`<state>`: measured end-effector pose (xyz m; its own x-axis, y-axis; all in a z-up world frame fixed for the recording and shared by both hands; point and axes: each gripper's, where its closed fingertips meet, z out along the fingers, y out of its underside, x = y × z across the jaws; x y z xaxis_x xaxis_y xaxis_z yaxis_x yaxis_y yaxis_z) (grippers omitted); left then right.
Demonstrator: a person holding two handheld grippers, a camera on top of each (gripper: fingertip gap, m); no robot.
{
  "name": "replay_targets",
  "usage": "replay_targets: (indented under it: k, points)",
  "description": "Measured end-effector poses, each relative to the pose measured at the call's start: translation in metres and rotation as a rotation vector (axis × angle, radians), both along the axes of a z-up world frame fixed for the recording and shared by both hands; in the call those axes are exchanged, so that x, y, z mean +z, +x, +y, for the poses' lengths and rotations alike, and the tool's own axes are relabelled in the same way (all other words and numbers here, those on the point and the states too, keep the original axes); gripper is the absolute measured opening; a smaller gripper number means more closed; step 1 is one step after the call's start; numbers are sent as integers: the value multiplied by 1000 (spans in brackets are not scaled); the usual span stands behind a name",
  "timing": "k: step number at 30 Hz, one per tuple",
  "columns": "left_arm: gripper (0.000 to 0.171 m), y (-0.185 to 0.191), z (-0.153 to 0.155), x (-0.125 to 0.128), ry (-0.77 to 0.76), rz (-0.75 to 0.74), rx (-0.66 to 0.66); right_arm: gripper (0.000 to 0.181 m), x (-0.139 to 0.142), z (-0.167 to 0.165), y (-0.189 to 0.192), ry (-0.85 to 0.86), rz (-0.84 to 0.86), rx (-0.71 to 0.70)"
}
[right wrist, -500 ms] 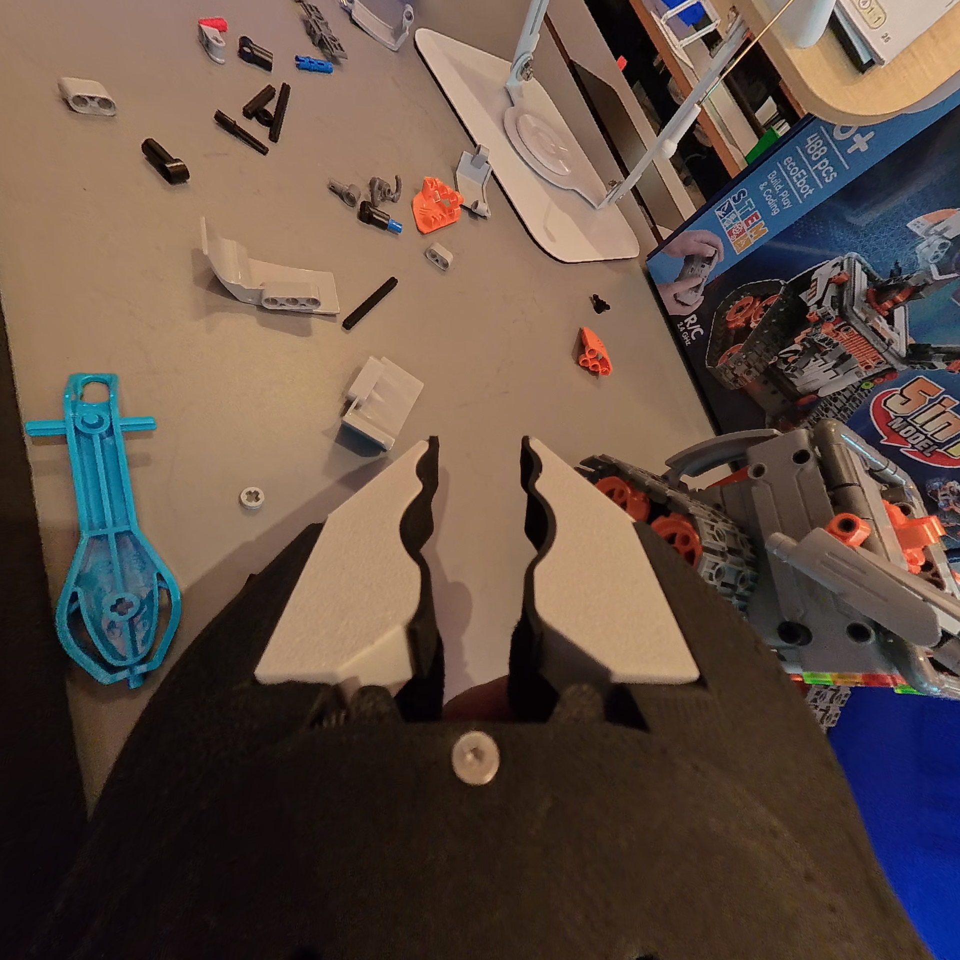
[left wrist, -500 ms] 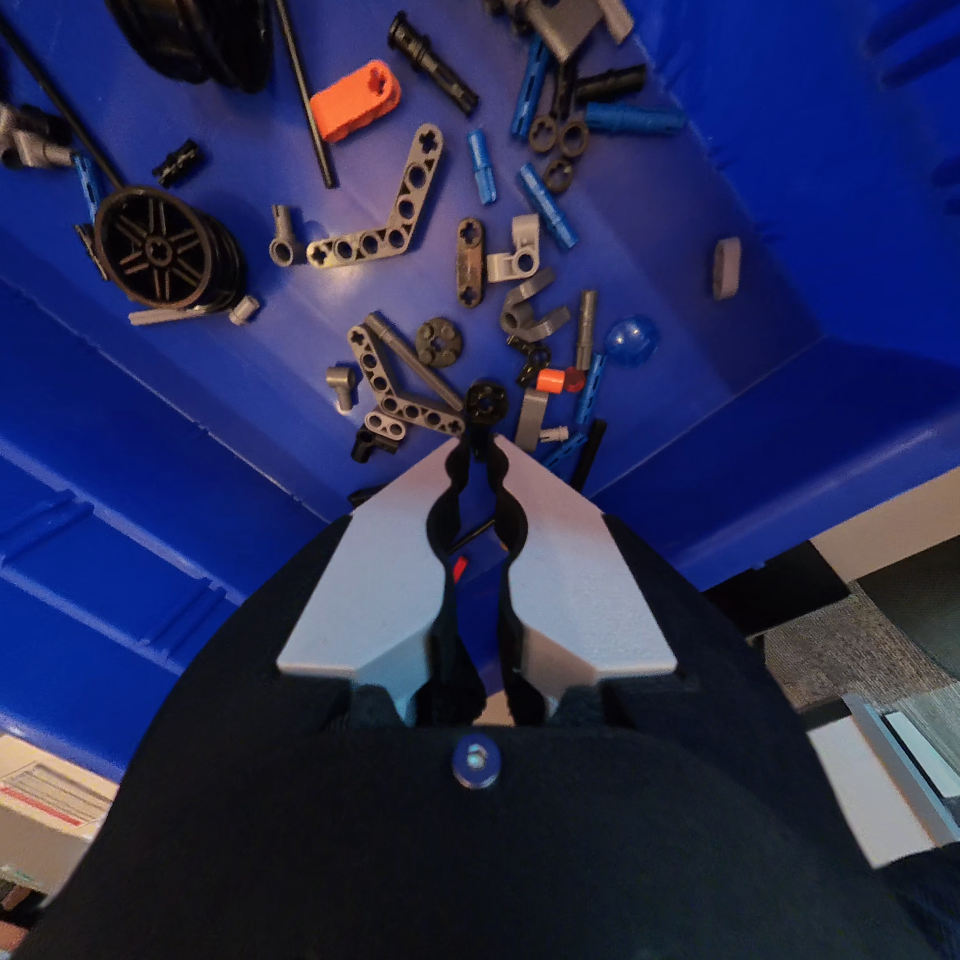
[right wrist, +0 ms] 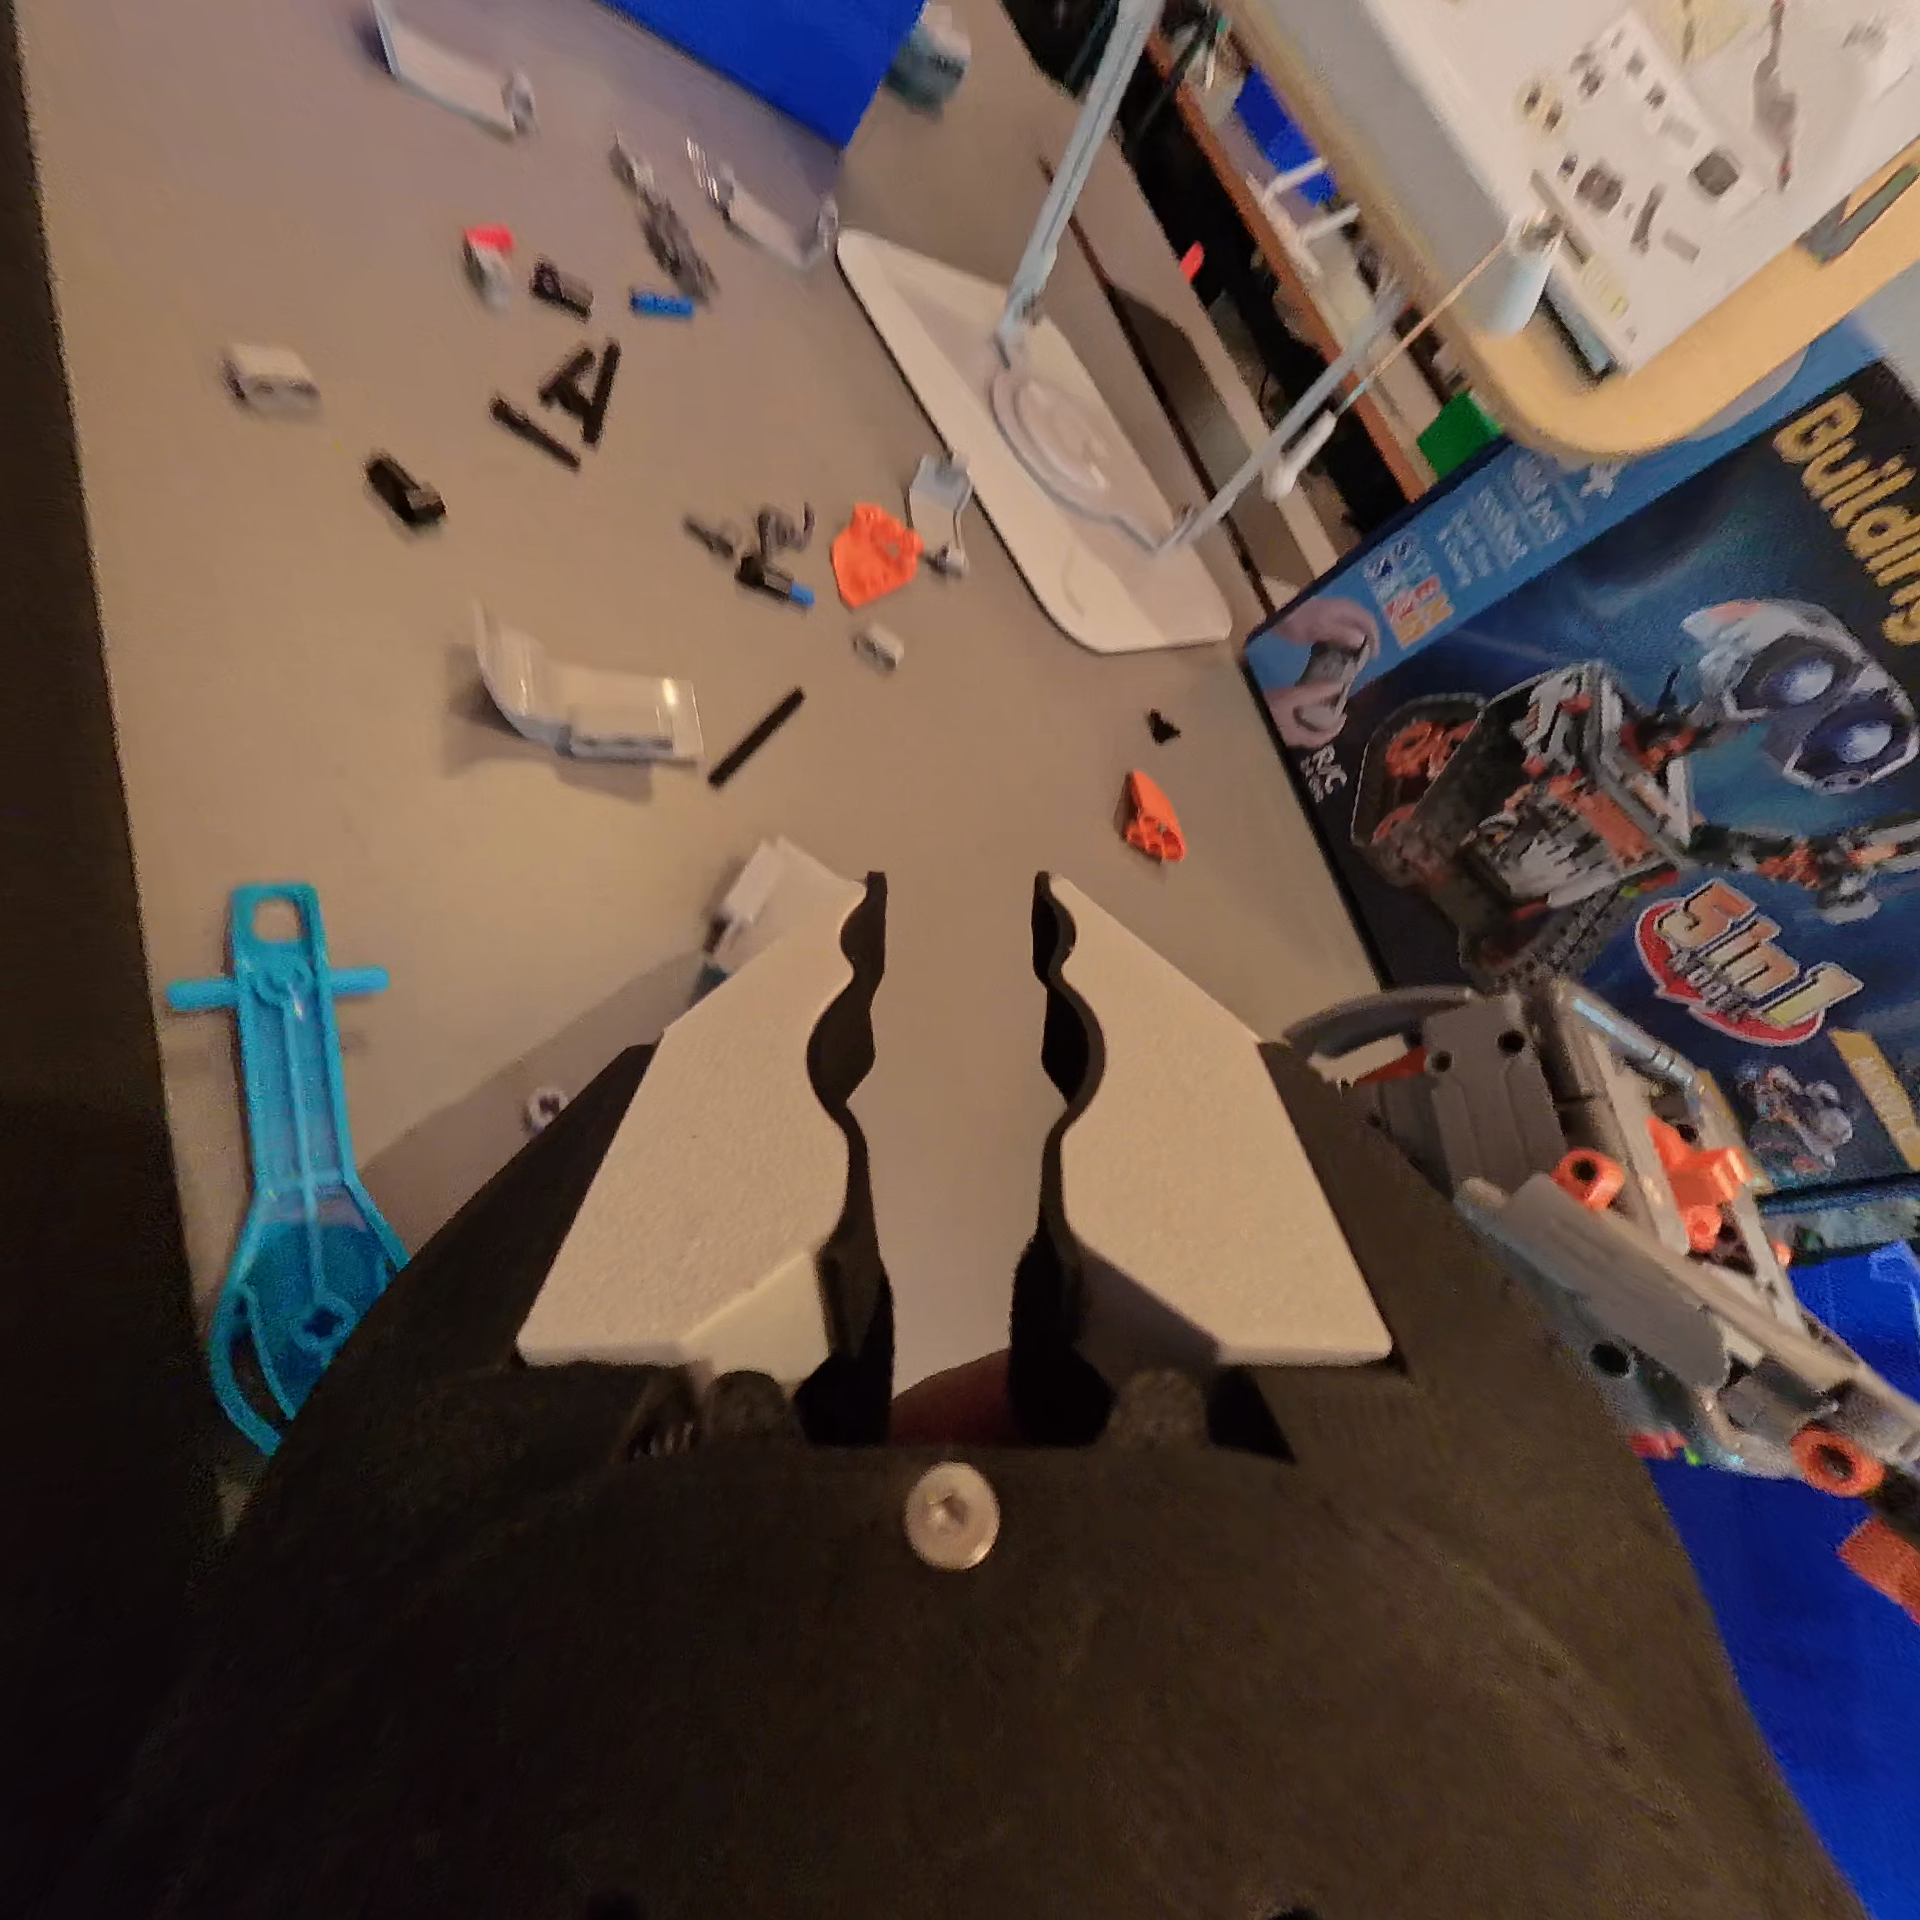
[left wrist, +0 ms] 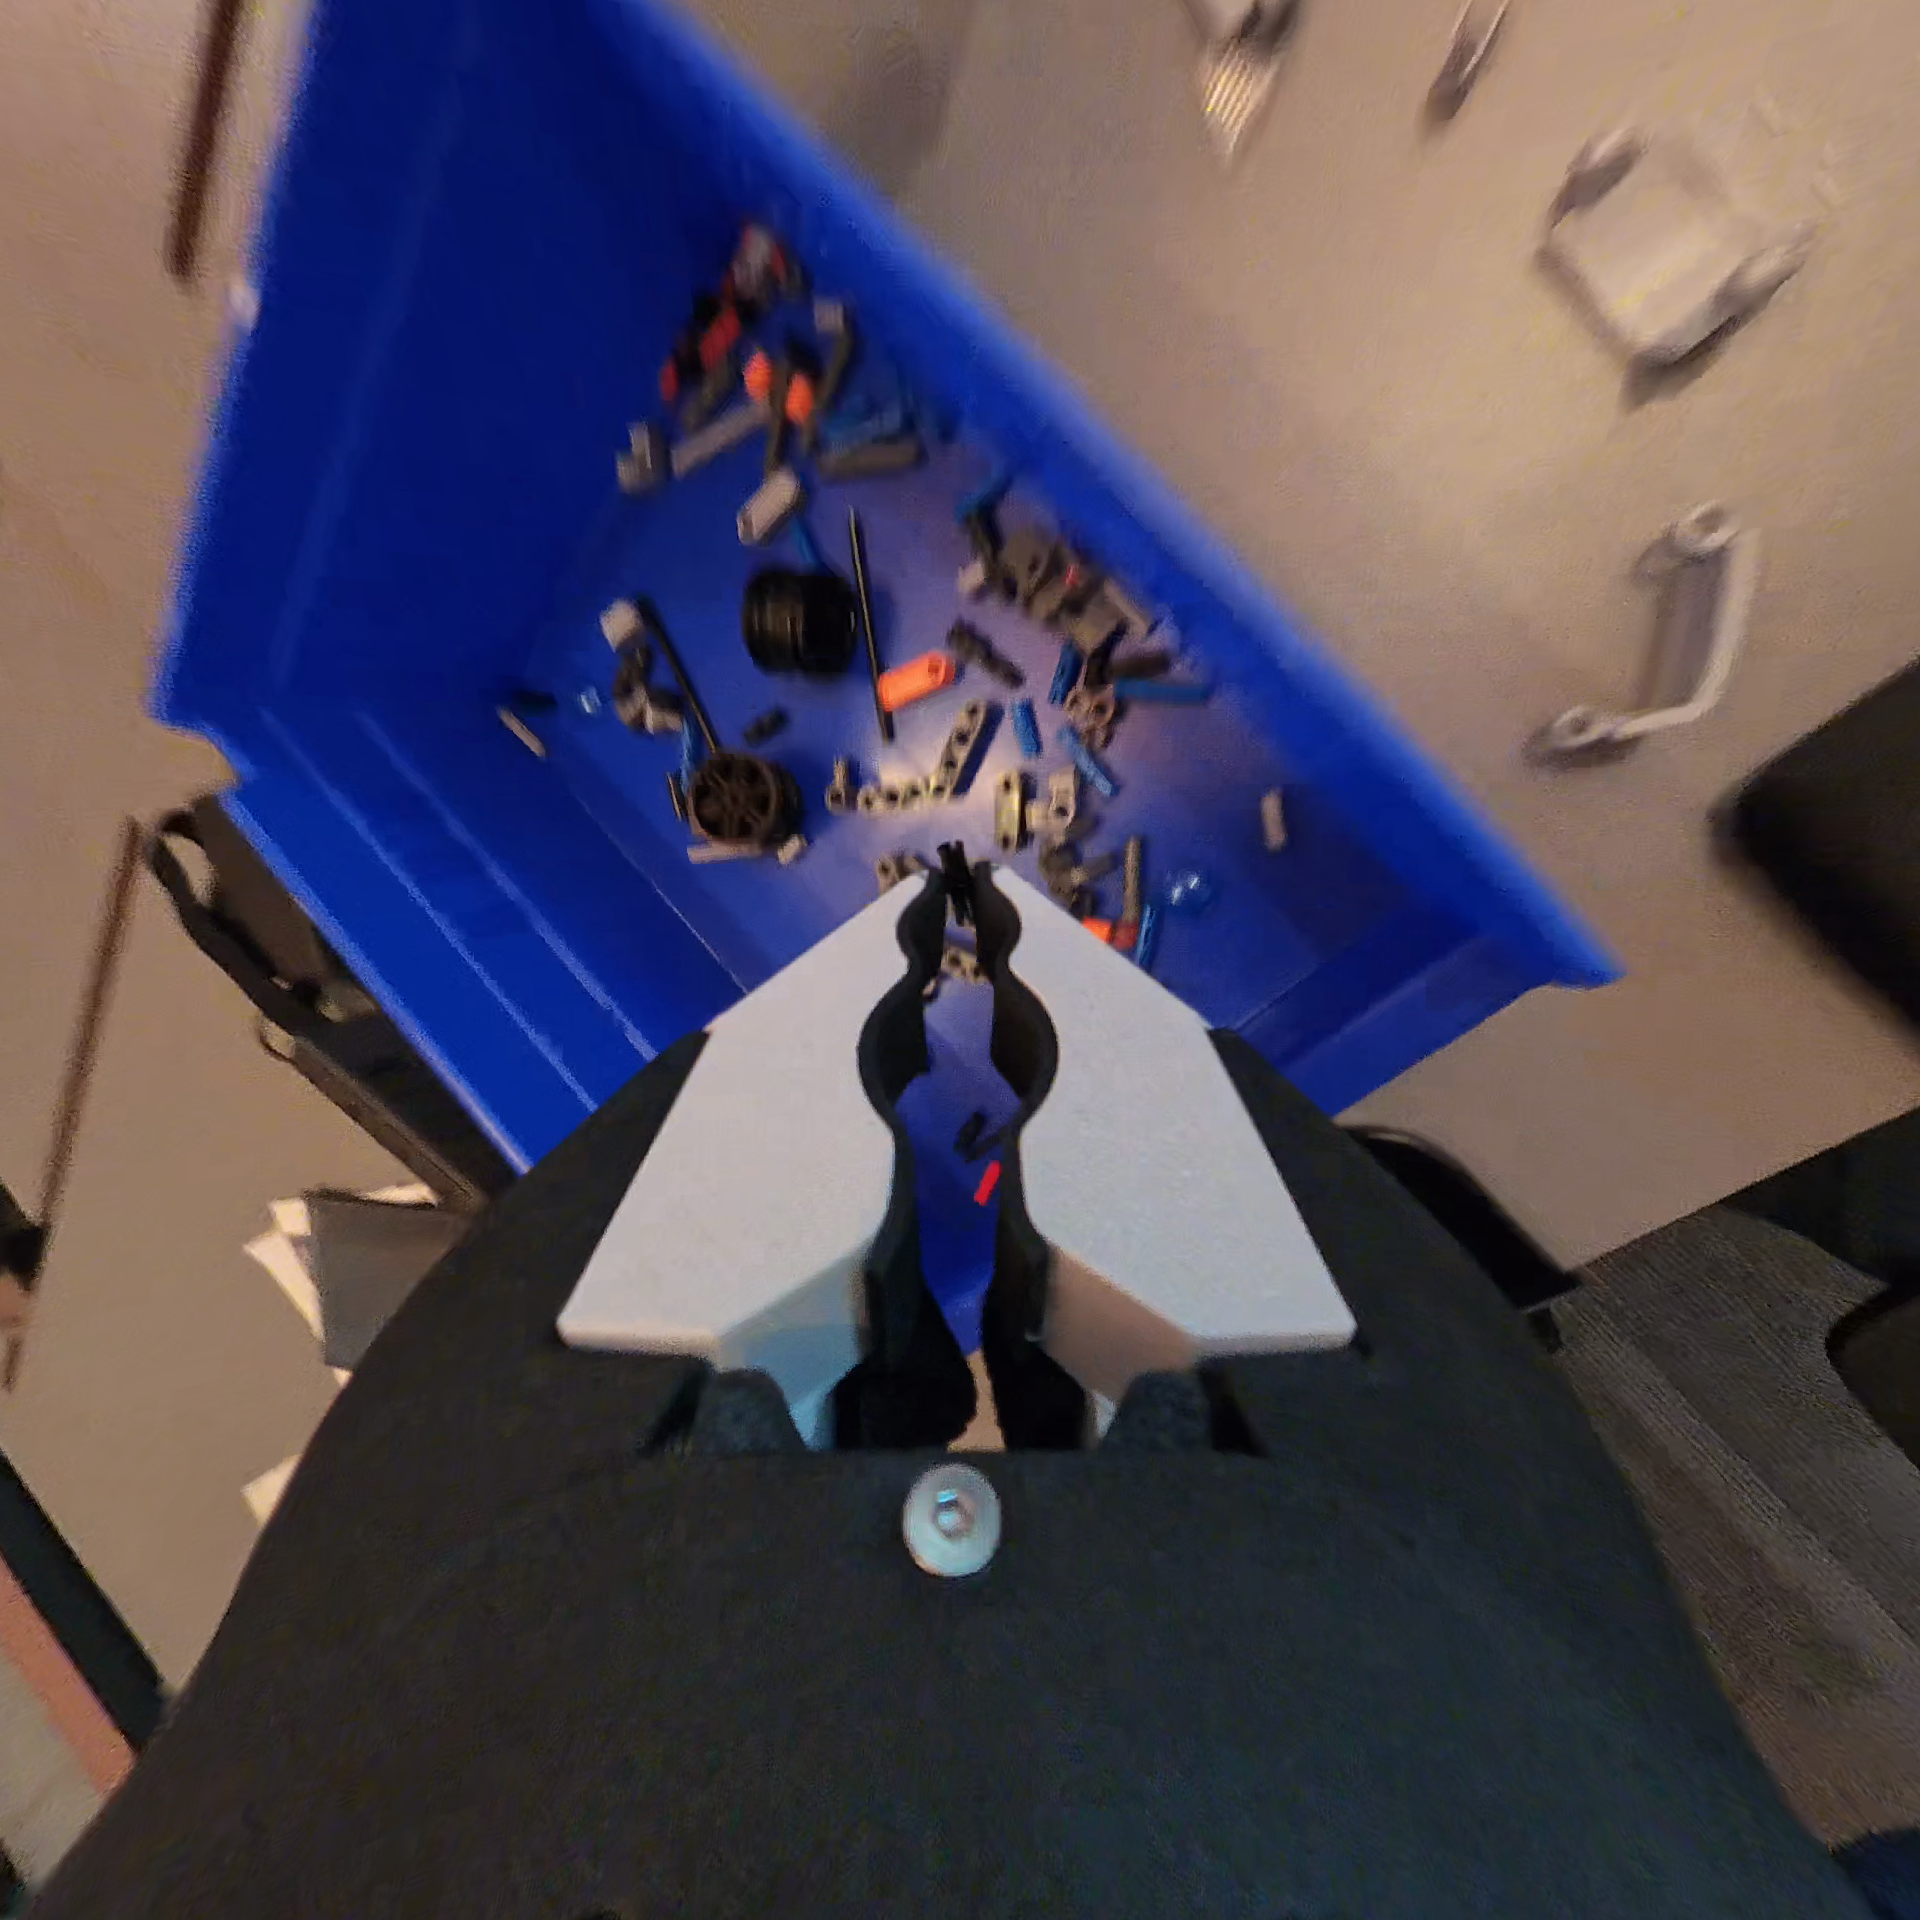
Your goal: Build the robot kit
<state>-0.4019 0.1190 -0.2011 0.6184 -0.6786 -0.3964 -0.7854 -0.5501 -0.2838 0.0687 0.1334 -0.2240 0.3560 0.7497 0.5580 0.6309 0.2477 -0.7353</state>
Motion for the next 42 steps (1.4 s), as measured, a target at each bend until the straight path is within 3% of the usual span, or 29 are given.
replay_targets:
  k: [4, 7, 12, 18, 27, 42]
  points:
    - [3, 64, 3, 36, 125, -16, -145, 24, 21, -16, -31, 10, 77, 72]
    - [3, 132, 6, 47, 197, -57, -287, 23, 35, -32, -61, 31, 107, 155]
    - [3, 237, 5, 41, 258, -86, -493, 23, 39, -54, -94, 20, 96, 289]
    - [3, 332, 4, 24, 331, -163, -674, 21, 48, -50, -91, -45, 186, 302]
    - [3, 382, 5, 7, 360, -215, -775, 21, 43, -32, -73, -41, 207, 223]
    - [3, 402, -6, 3, 477, -211, -872, 14, 37, -28, -69, -101, 229, 218]
